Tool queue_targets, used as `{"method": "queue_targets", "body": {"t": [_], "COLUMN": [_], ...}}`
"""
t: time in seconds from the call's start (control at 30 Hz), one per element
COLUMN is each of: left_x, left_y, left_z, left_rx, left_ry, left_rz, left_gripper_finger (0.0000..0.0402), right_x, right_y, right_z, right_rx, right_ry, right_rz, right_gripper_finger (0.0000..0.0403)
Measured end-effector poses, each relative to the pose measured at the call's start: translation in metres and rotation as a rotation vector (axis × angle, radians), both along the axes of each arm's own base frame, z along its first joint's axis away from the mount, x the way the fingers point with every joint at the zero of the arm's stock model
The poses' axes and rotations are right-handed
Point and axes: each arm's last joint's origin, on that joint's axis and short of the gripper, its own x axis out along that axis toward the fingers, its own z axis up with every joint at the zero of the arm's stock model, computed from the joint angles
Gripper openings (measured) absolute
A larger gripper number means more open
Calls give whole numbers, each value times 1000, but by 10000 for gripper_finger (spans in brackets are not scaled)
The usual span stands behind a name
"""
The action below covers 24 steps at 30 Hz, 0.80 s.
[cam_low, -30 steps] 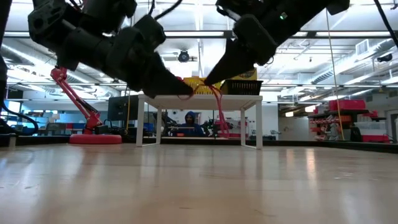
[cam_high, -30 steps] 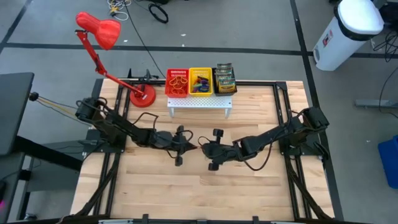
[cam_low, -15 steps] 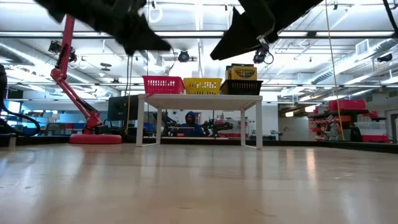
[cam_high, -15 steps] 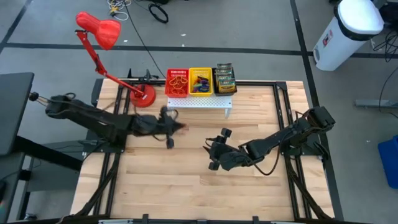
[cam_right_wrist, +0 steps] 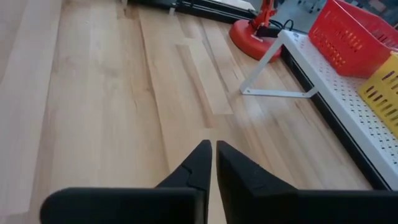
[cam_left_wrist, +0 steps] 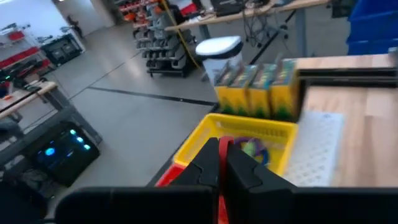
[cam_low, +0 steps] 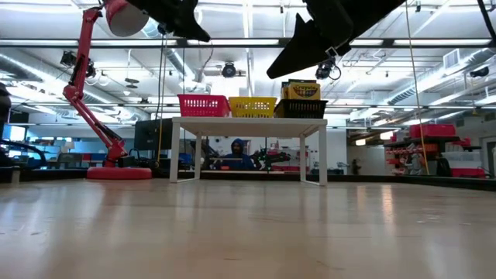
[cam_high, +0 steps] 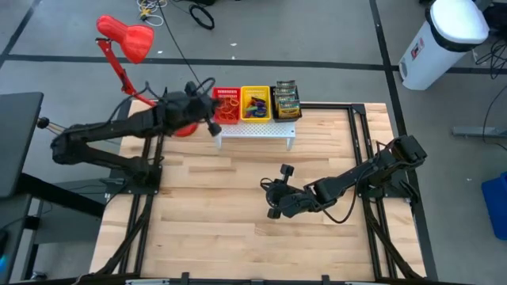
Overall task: Pick & Place Office Desk Supplies
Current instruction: Put the red rubber band into the red bin on the shelf
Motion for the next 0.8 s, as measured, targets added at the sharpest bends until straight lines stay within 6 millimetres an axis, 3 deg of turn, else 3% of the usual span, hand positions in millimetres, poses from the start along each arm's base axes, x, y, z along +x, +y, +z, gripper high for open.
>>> {"method": "queue_targets", "body": {"t": [0.33,0.8], "left_x": [1,6], "left_y": [50,78], "left_z": [-16,-36], "left_rx": [-99,-153], "left_ry": [27,83], "left_rz": [4,93], "left_gripper_finger": [4,5], "right_x": [0,-1], "right_y": [0,0], "right_z": [0,-1], "right_rx": [-6,-11], "right_ry": [5,17], "right_rz": [3,3], "right_gripper_finger": [9,14]}}
